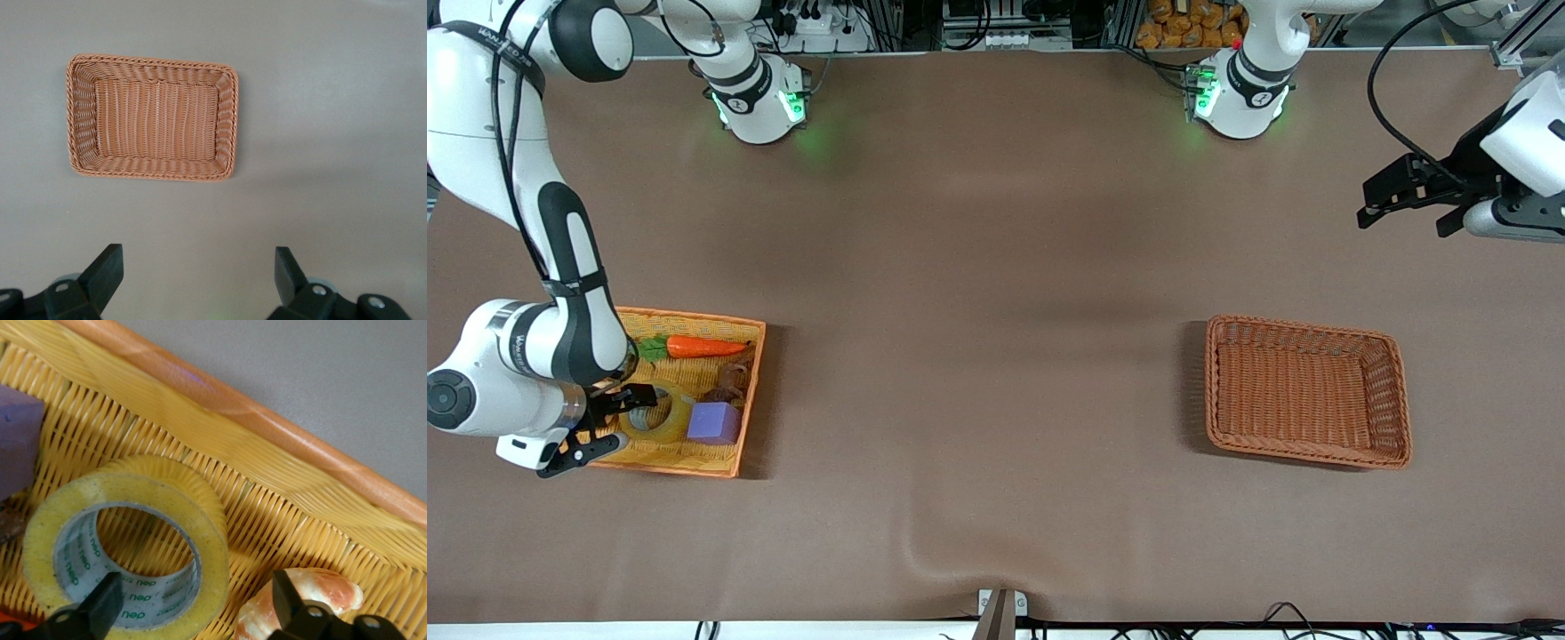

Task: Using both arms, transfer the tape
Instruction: 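Lower the right gripper onto the tape roll and close on its rim, then lift the tape roll with the right gripper toward the table middle, then set the tape on the table while the left gripper reaches toward it, then grasp the tape with the left gripper while the right gripper withdraws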

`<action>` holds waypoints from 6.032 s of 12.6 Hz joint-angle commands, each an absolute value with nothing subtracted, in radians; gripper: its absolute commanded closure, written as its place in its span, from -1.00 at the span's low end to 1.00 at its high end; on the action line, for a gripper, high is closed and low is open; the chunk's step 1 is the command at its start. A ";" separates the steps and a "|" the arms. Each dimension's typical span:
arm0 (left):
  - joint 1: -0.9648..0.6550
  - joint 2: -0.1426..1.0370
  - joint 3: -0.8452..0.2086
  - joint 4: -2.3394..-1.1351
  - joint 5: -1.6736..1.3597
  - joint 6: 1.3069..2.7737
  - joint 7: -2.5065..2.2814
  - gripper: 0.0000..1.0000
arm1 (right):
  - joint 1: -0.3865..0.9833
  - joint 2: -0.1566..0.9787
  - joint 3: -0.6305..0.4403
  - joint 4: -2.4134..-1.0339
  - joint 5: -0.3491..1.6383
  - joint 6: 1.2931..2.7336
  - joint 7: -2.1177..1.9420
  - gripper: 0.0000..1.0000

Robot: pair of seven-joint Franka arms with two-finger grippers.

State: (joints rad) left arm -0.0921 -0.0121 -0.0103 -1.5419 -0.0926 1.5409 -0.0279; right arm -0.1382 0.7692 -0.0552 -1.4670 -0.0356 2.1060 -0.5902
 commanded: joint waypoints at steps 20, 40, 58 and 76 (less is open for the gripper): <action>-0.091 0.026 -0.021 -1.542 0.046 1.520 -0.092 -1.00 | 0.130 0.684 0.027 -1.206 0.147 1.704 -0.337 1.00; -0.103 0.046 -0.026 -1.551 0.052 1.514 -0.067 -1.00 | 0.773 0.718 0.031 -1.365 0.181 2.050 0.941 1.00; -0.184 0.093 -0.026 -1.542 0.043 1.621 -0.126 -1.00 | 0.825 0.730 0.026 -1.397 0.155 2.138 1.078 -1.00; -0.569 0.535 -0.051 -1.639 -0.046 2.054 -0.869 -1.00 | 0.221 0.369 0.018 -1.702 0.143 1.991 -0.021 -1.00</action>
State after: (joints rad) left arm -0.5356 0.5539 -0.0524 -1.5807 -0.0343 2.0524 -0.8191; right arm 0.3279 0.5121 -0.0109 -1.5355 0.1513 1.9791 0.1081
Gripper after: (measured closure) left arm 0.000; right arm 0.000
